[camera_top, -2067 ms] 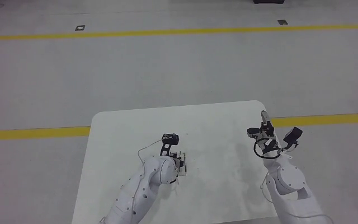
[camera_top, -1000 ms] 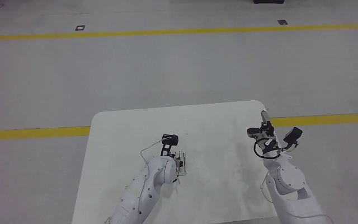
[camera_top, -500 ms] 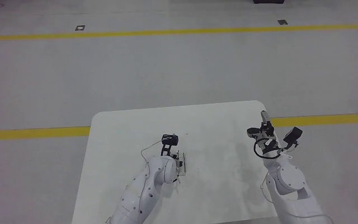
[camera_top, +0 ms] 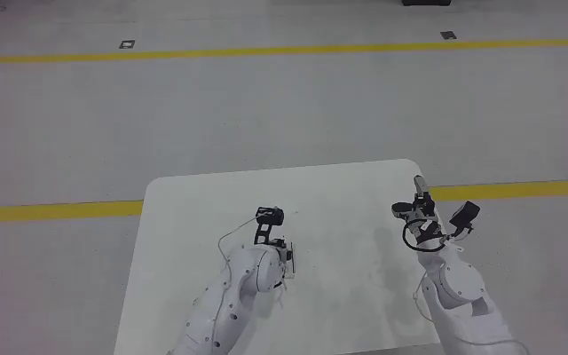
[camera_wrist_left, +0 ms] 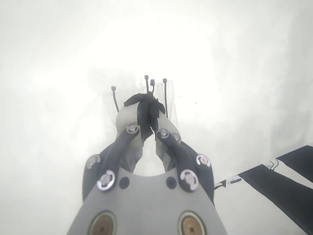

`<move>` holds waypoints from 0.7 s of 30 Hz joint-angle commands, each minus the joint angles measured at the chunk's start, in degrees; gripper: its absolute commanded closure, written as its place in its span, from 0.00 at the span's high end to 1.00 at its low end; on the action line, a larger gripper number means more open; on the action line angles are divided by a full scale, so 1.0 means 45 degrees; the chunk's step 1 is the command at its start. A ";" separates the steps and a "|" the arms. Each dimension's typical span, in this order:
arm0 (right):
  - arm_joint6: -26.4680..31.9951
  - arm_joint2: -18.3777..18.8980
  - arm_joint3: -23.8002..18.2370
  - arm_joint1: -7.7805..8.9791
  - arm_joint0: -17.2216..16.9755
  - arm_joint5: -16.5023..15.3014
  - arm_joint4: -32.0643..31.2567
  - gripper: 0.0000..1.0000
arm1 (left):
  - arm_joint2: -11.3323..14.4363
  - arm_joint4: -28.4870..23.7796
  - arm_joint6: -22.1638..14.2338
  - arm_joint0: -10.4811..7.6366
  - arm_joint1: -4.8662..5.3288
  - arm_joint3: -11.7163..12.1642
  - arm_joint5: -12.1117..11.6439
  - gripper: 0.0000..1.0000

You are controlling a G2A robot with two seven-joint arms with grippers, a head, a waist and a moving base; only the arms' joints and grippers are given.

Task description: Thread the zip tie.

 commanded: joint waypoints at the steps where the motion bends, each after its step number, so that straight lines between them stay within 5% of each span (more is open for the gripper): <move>1: 0.0000 0.0000 0.0000 0.0000 0.0000 0.0000 0.0000 1.00 | -0.0094 -0.0188 -0.0105 0.0114 0.0050 -0.0470 -0.0146 0.00; 8: 0.0000 0.0000 0.0000 0.0000 0.0000 0.0000 0.0000 1.00 | -0.0785 -0.1889 -0.0510 0.0263 0.0227 -0.1542 -0.1254 0.00; 17: 0.0000 0.0000 0.0000 0.0000 0.0000 0.0000 0.0000 1.00 | -0.0785 -0.1889 -0.0510 0.0263 0.0227 -0.1542 -0.1254 0.00; 21: 0.0000 0.0000 0.0000 0.0000 0.0000 0.0000 0.0000 1.00 | -0.1536 -0.4322 -0.0445 0.0389 0.0301 -0.1524 -0.2110 0.00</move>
